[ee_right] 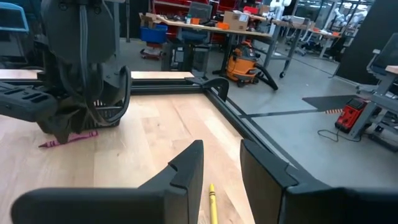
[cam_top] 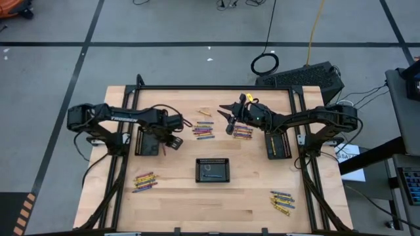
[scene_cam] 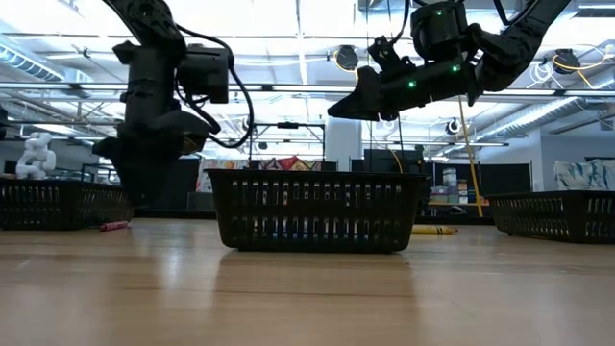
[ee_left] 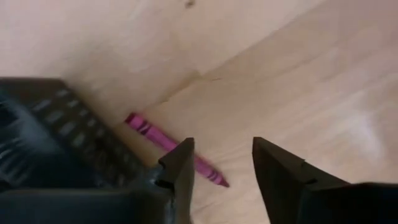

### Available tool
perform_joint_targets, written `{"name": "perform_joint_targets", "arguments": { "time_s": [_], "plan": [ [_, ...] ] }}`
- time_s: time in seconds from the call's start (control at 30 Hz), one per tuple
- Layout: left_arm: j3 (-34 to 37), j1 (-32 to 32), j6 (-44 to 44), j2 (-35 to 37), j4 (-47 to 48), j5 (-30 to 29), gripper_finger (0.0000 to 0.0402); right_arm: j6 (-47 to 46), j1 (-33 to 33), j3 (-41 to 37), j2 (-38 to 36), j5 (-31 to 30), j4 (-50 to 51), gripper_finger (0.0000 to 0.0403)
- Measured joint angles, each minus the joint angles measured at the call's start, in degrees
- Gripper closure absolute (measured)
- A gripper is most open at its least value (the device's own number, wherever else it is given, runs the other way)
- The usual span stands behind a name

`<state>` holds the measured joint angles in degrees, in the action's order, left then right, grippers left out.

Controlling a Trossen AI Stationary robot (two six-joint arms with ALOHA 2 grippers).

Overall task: Sort crayons
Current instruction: Put the red crayon into the left black basket

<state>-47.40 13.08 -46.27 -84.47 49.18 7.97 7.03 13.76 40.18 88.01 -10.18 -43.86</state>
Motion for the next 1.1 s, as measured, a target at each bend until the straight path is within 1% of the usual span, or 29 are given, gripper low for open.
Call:
{"name": "perform_joint_targets", "arguments": {
  "time_s": [0.1, 0.33, 0.43, 0.53, 0.63, 0.87, 1.1],
  "plan": [
    [0.0, 0.0, -1.3, 0.0, 2.52, -1.67, 0.0234, 0.01, 0.0, 0.0, 0.0, 0.01, 0.0, 0.0312],
    [0.26, 0.0, -1.41, 0.0, 6.03, -5.27, 0.0232, -0.3, 0.0, 0.0, 0.0, 0.01, 0.0, 0.0312],
    [1.76, 0.0, -2.55, -0.02, 5.27, -5.31, 0.0232, -0.32, 0.0, 0.0, 0.0, 0.01, 0.0, 0.0312],
    [2.77, -0.23, -4.49, -0.02, 4.22, -6.58, 0.0232, -0.33, 0.0, 0.0, 0.0, 0.01, 0.0, 0.0312],
    [2.78, -0.48, -5.57, -0.02, 2.99, -7.79, 0.0232, -0.31, 0.0, 0.0, 0.0, -0.02, 0.0, 0.0312],
    [2.78, -0.48, -6.33, -0.23, 1.45, -8.2, 0.0233, -0.33, 0.0, 0.0, 0.0, 0.01, 0.0, 0.0312],
    [2.78, -1.91, -8.99, -4.54, -1.43, -8.88, 0.0233, -0.33, 0.0, 0.0, 0.0, 0.01, 0.01, 0.0312]
  ]
}}
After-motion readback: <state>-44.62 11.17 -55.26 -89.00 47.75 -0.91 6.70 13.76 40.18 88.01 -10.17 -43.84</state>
